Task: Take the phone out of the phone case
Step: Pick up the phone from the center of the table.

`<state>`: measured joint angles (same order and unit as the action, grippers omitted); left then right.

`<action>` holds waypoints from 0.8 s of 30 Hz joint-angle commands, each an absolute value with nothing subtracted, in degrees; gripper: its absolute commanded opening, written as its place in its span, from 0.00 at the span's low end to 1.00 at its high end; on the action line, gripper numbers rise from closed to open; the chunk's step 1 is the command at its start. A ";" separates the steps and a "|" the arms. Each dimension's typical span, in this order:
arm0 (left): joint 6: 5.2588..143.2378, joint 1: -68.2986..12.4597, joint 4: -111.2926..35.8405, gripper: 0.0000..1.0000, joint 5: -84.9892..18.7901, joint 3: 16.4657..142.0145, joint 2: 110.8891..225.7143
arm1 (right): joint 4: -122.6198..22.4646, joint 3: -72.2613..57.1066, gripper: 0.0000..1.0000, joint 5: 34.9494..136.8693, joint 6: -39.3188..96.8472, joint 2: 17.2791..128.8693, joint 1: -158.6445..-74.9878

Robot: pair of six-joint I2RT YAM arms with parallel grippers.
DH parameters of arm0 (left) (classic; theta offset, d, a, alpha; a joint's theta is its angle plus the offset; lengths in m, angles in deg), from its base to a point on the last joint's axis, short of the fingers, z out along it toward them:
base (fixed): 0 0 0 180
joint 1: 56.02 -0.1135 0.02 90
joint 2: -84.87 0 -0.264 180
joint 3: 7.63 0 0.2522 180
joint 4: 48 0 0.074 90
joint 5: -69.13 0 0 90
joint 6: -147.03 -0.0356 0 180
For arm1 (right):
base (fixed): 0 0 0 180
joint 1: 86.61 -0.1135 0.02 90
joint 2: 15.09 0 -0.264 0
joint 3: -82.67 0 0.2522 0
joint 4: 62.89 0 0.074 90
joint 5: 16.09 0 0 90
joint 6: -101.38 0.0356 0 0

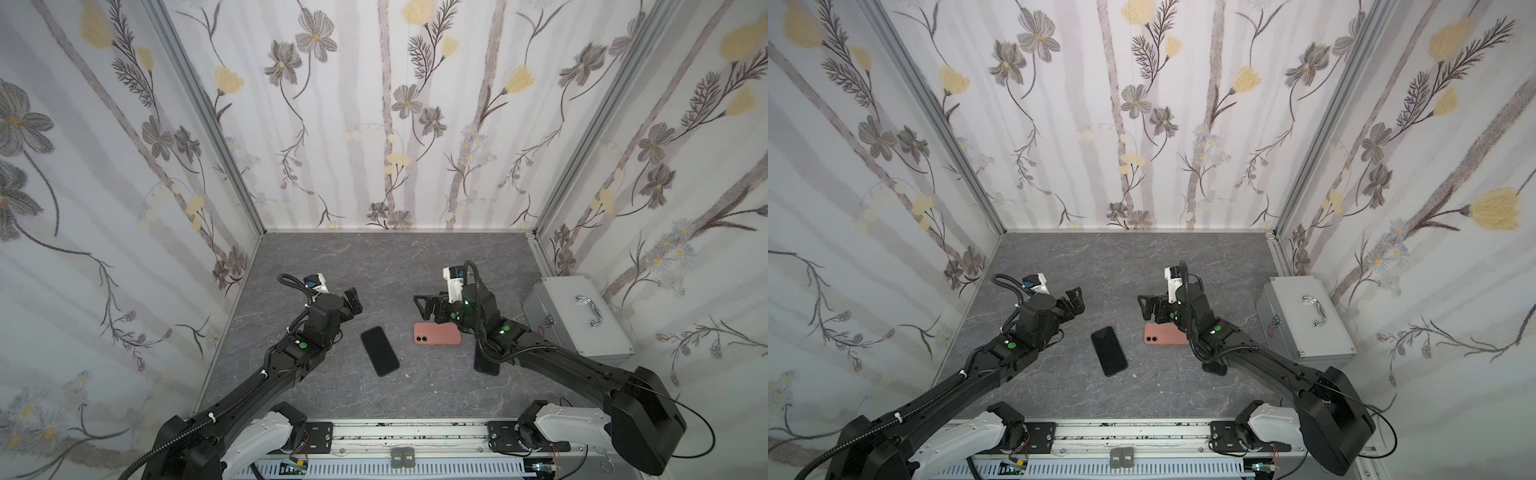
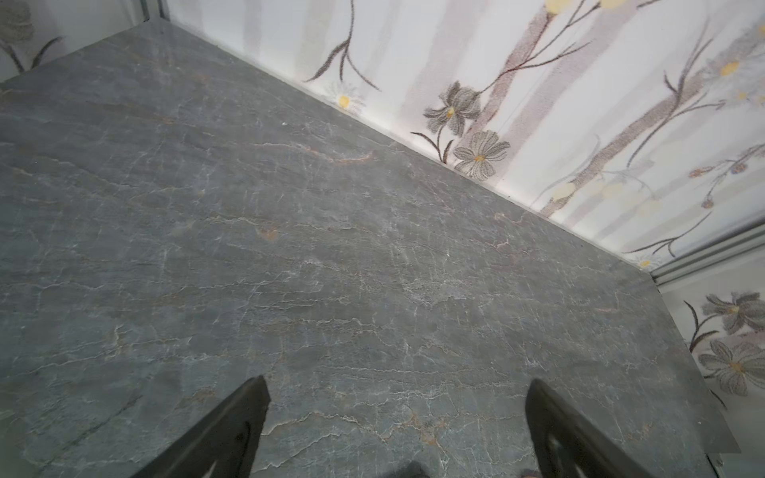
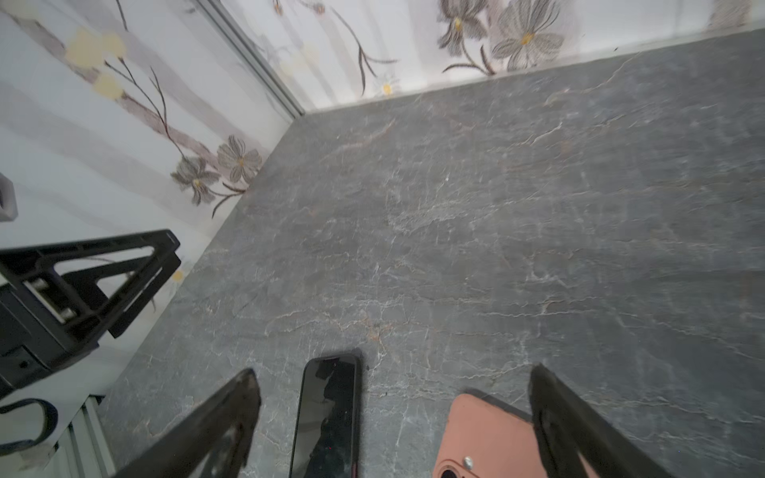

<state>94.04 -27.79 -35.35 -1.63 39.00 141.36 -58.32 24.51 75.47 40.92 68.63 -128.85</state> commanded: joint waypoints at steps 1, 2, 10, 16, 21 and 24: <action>98.34 -32.41 -32.79 1.00 -7.89 37.65 139.96 | -51.01 18.27 1.00 75.10 41.17 75.02 -133.18; 98.40 -33.73 -32.65 1.00 -8.80 37.37 139.54 | -49.31 16.05 1.00 74.32 41.22 77.94 -135.85; 97.93 -45.26 -30.03 1.00 -17.72 35.97 135.75 | -29.02 -7.86 1.00 66.14 41.15 97.62 -144.67; 97.72 -53.38 -29.76 1.00 -24.51 33.93 132.60 | -19.88 -18.24 1.00 65.06 41.17 107.07 -145.98; 97.74 -57.83 -29.67 1.00 -29.58 32.71 132.66 | -14.42 -24.55 1.00 65.45 40.21 112.32 -146.98; 97.38 -59.39 -29.76 1.00 -31.04 32.36 132.74 | -13.01 -26.82 1.00 66.40 39.64 114.53 -147.17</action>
